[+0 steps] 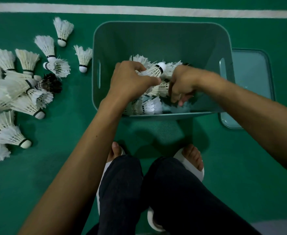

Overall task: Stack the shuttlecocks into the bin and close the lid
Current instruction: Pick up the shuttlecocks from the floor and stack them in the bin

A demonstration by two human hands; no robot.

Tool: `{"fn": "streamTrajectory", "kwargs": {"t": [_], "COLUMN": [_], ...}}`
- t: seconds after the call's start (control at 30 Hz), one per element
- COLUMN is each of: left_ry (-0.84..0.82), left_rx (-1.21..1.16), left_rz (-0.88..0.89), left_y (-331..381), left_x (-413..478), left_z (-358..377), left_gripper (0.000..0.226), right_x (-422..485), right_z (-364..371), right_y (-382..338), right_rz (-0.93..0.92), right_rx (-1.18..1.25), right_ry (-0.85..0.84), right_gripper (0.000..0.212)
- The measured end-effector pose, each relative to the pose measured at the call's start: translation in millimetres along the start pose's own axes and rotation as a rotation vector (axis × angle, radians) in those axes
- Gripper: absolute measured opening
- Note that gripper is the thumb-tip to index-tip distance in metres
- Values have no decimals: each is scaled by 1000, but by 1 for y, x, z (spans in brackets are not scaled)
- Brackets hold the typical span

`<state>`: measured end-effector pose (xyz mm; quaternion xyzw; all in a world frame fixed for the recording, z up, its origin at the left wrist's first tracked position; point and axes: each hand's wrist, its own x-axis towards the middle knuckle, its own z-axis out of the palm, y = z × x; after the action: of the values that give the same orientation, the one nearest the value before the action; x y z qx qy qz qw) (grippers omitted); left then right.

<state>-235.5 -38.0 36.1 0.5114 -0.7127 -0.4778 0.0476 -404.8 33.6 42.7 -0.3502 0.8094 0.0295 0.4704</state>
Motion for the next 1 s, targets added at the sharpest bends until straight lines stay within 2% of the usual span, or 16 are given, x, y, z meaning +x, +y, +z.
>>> {"fn": "streamTrajectory", "kwargs": {"t": [0.07, 0.13, 0.2, 0.27, 0.4, 0.47, 0.53, 0.6, 0.7, 0.77, 0.83, 0.9, 0.93, 1.0], "left_ry": [-12, -29, -41, -47, -46, -10, 36, 64, 79, 104, 125, 129, 114, 73], "left_rx": [15, 44, 66, 85, 104, 26, -158, -327, -378, -329, -310, -265, -243, -201], "left_rz": [27, 66, 97, 115, 148, 119, 75, 31, 19, 25, 20, 6, 5, 11], "left_y": [-1, -1, 2, 4, 3, 2, 6, 10, 14, 15, 16, 16, 15, 14], "left_x": [-2, -3, -6, -9, -15, -17, -21, -20, -17, -16, -16, -15, -14, -13], "left_z": [1, 4, 7, 9, 11, 11, 8, 7, 11, 13, 12, 9, 8, 8], "left_gripper": [66, 63, 62, 62, 62, 60, 43, 26, 34, 46, 44, 56, 63, 65], "right_x": [-11, -23, -34, -40, -39, -37, -37, -38, -40, -39, -34, -28, -25, -21], "right_z": [-21, -32, -33, -25, -10, -7, -4, -1, 3, 3, 3, 3, 2, -2], "right_y": [11, 21, 23, 21, 20, 19, 16, 13, 6, 1, -2, -2, -2, 1], "right_rz": [-28, -109, -188, -210, -114, -12, 92, 140, 129, 129, 162, 196, 193, 150], "right_rx": [145, 390, 606, 662, 773, 885, 978, 1046, 1171, 1293, 1416, 1516, 1539, 1533], "right_ry": [64, 172, 157, 105, 157, 99, -65, -253, -421, -444, -406, -341, -306, -255], "right_gripper": [19, 18, 23, 26, 26, 42, 59, 66, 54, 42, 31, 26, 23, 16]}}
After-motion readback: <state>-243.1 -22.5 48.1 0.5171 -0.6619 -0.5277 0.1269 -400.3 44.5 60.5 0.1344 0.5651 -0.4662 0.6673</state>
